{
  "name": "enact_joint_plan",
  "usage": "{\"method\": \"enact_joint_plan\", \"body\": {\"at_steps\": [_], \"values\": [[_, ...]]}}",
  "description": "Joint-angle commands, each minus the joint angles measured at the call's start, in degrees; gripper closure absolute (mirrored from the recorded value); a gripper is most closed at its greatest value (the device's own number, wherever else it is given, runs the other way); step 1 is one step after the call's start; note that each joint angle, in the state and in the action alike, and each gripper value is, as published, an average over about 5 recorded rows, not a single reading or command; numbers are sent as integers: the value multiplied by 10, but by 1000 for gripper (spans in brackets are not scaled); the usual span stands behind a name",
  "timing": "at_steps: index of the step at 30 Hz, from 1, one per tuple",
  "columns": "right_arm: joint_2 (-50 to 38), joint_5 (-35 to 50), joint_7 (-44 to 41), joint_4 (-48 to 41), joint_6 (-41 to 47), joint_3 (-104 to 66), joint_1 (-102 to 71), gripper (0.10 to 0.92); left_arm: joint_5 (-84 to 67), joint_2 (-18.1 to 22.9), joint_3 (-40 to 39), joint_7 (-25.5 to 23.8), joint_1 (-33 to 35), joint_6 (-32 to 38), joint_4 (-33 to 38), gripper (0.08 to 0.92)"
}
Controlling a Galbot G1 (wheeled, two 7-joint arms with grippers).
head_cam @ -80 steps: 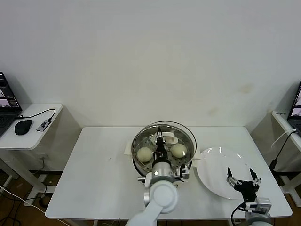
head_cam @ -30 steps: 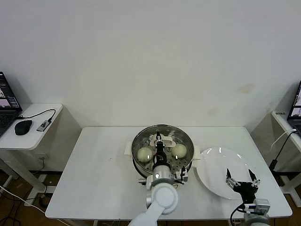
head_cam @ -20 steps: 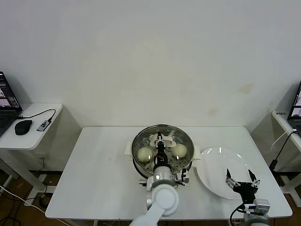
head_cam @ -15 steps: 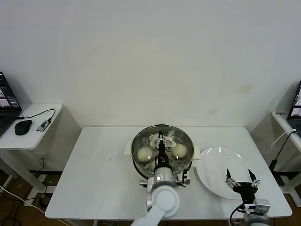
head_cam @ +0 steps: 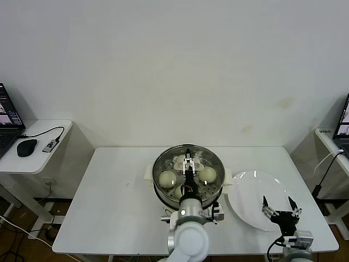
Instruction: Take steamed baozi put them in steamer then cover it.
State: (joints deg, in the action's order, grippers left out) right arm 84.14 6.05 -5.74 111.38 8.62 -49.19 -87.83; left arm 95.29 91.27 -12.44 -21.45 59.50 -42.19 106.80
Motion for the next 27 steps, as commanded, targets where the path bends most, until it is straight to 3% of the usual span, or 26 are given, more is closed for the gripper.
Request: {"method": "enact_joint_plan", "body": {"at_steps": [1,6,14,17,20,27], "values": [[-3,12,1,3,0,1,-1,203,-7,-10,4,-12,30,-23,74,185],[-25,51,1,8,-7,11,-11,203,-97,-40,45,24,55,2,158,177],[-119,155,12,26,-43,22,-66,203,-535,-124,256,186,95,125,248,177],[-142,175,17,29,-48,29,-80,203,-657,-146,345,224,125,182,247,177],[-145,171,18,23,-46,43,-86,203,-763,-144,406,246,166,207,232,177],[-147,163,20,8,-44,79,-78,203,-863,-117,452,249,283,313,144,177]]}}
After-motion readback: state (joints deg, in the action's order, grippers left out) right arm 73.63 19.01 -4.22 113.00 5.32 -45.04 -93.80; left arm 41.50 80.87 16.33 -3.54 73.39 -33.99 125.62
